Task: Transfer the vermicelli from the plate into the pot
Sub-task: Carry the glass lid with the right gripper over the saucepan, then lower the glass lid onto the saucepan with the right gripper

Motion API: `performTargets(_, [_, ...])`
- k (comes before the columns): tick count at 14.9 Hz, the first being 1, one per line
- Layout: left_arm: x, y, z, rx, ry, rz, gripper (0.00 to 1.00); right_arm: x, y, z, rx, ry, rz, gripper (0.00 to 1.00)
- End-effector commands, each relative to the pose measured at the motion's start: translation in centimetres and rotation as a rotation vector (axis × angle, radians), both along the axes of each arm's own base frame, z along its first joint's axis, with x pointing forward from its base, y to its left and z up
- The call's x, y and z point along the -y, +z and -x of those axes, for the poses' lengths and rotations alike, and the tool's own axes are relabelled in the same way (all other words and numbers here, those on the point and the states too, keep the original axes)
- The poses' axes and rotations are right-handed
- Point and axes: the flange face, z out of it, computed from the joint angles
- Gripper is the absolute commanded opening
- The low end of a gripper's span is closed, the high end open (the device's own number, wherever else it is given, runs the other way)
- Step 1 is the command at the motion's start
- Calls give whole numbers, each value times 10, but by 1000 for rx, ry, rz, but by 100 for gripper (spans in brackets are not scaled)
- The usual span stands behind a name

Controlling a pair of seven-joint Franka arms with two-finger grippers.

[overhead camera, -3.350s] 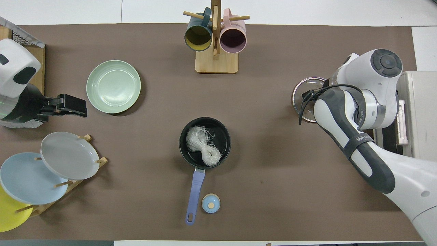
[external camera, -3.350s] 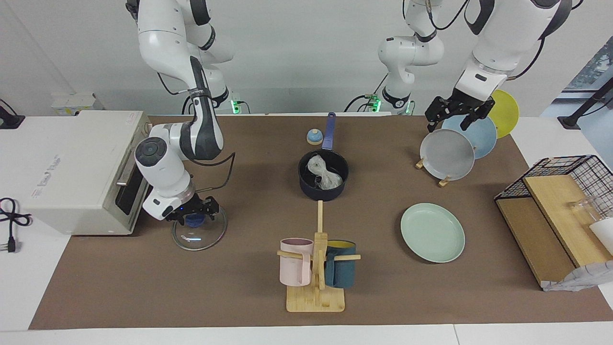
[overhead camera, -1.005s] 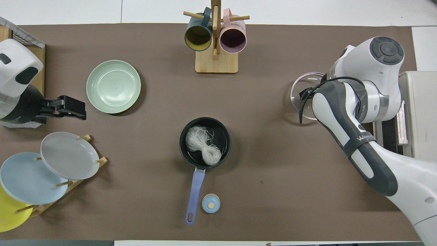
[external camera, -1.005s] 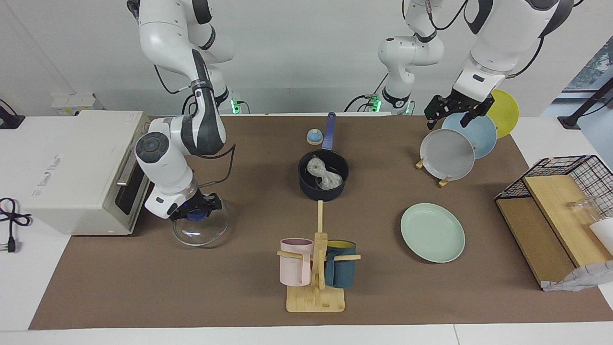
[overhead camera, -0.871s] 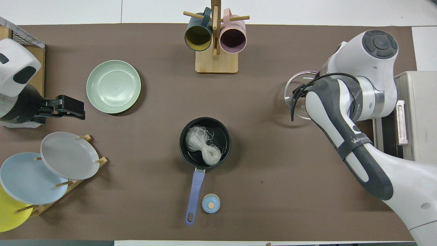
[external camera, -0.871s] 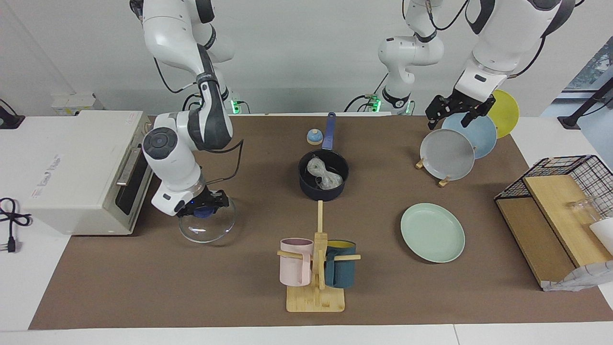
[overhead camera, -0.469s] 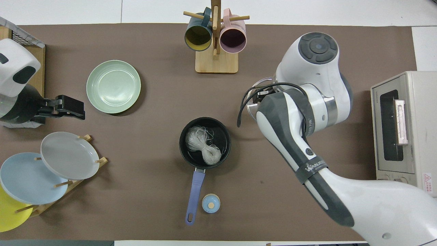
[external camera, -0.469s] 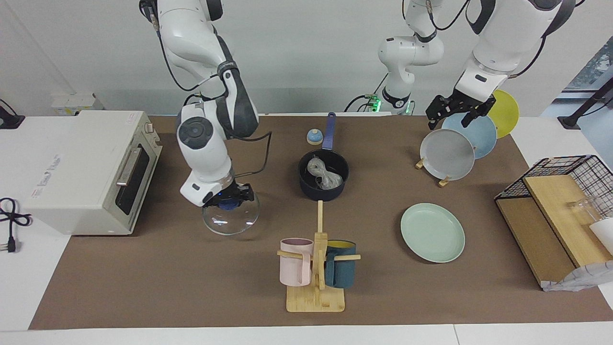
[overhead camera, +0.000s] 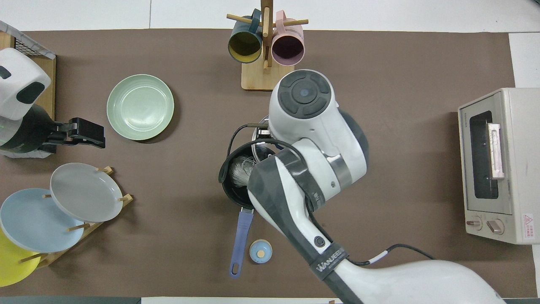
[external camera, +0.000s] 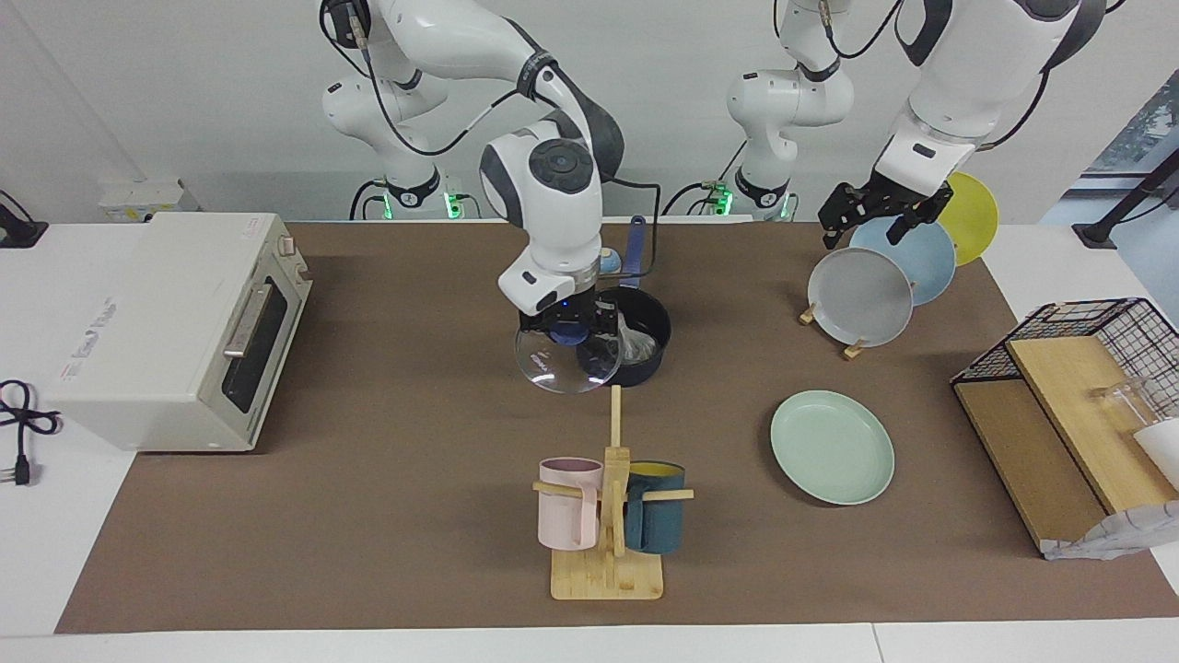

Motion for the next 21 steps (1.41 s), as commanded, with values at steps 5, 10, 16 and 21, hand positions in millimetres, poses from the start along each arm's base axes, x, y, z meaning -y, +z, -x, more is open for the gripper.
performTargets(5, [-6,1,3,-4,17,11,100,-61,-23,34,24,-37,-12,49])
performTargets(10, [-7,1,3,-4,18,11,100,-61,-34,41,10,-39,0,49])
performTargets(16, [-6,2,4,-1,17,10,100,-71,-41,51,3,-51,3,49])
performTargets(21, [-6,2,4,-3,17,11,100,-72,-41,52,-4,-83,-2,49])
